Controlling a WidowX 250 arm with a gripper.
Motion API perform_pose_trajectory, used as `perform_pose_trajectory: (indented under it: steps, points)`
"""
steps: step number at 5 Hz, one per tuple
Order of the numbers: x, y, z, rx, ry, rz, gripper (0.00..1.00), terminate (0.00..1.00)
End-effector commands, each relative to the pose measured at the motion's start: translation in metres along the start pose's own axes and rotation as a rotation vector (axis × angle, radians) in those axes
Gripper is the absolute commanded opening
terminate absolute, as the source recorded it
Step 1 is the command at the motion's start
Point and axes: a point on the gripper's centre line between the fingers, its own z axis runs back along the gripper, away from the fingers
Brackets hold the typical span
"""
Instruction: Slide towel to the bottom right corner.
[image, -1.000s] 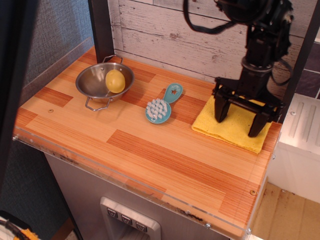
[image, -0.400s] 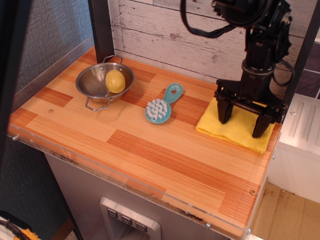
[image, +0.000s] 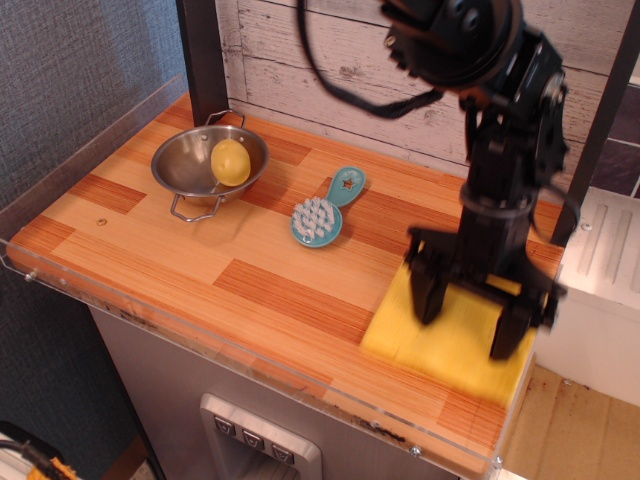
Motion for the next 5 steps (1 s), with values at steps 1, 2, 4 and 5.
perform_pose_trajectory:
  steps: [1, 2, 4, 5]
  points:
    - [-0.026, -0.016, 0.02, -0.006, -0.057, -0.058, 1.0, 0.0]
    - [-0.021, -0.02, 0.045, 0.003, -0.118, -0.092, 1.0, 0.0]
    - [-0.018, -0.021, 0.086, 0.021, -0.141, -0.166, 1.0, 0.0]
    - [-0.022, -0.016, 0.096, 0.035, -0.133, -0.17, 1.0, 0.0]
